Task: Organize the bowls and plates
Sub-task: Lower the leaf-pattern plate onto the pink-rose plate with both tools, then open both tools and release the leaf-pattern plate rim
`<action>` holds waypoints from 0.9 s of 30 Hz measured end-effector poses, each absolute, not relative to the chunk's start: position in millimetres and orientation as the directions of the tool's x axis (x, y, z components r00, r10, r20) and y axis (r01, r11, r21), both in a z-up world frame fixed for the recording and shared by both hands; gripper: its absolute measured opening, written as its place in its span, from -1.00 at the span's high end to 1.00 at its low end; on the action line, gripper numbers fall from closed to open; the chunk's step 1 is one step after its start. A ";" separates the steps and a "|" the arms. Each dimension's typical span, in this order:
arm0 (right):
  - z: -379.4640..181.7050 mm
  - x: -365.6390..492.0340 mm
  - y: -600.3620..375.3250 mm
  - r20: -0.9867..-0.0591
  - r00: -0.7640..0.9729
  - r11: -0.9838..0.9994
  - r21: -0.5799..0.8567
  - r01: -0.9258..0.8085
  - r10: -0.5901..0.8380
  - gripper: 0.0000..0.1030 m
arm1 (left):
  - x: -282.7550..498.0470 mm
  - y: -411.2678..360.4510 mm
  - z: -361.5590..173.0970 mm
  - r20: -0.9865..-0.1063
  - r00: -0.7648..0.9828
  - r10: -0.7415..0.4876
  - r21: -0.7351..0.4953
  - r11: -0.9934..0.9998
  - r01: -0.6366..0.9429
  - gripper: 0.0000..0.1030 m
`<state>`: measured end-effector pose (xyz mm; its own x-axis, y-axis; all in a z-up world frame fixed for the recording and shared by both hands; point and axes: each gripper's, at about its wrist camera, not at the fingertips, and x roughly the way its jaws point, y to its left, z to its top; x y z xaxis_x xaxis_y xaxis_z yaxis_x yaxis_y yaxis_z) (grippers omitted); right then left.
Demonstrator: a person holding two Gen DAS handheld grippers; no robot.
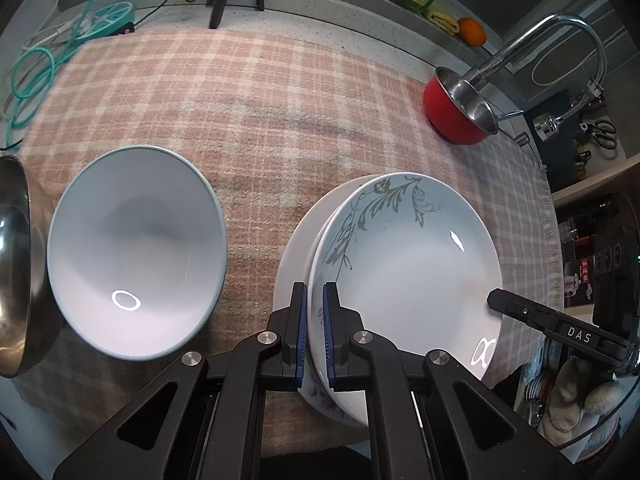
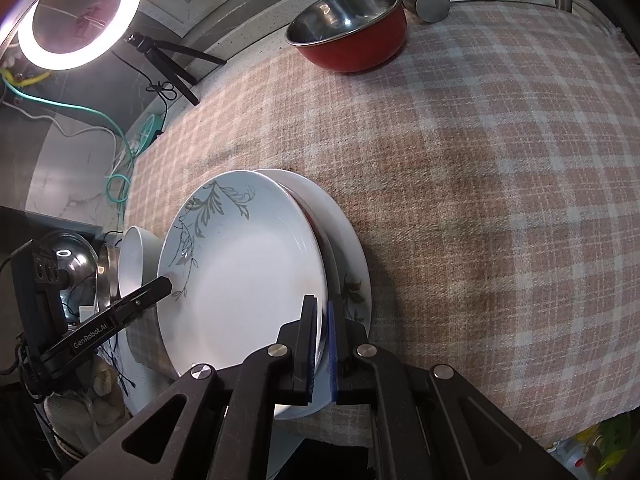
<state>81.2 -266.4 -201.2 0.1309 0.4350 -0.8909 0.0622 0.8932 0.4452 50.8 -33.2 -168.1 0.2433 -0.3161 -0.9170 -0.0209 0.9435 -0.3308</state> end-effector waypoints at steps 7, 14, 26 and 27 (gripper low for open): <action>-201.4 81.1 -265.2 -0.894 0.131 0.897 0.439 0.056 0.429 0.90 | 49.9 -33.1 -168.7 -0.916 0.244 -0.318 -0.333 0.943 -0.022 0.89; -202.0 81.0 -265.1 -0.895 0.132 0.899 0.436 0.049 0.427 0.89 | 49.5 -34.2 -168.0 -0.917 0.247 -0.312 -0.325 0.946 -0.012 0.89; -201.9 83.7 -264.0 -0.894 0.116 0.898 0.439 0.033 0.433 0.82 | 49.5 -34.6 -167.7 -0.918 0.248 -0.309 -0.320 0.948 -0.004 0.89; -201.6 84.1 -263.5 -0.894 0.116 0.898 0.439 0.032 0.433 0.81 | 49.4 -34.9 -167.7 -0.919 0.248 -0.307 -0.318 0.948 -0.005 0.89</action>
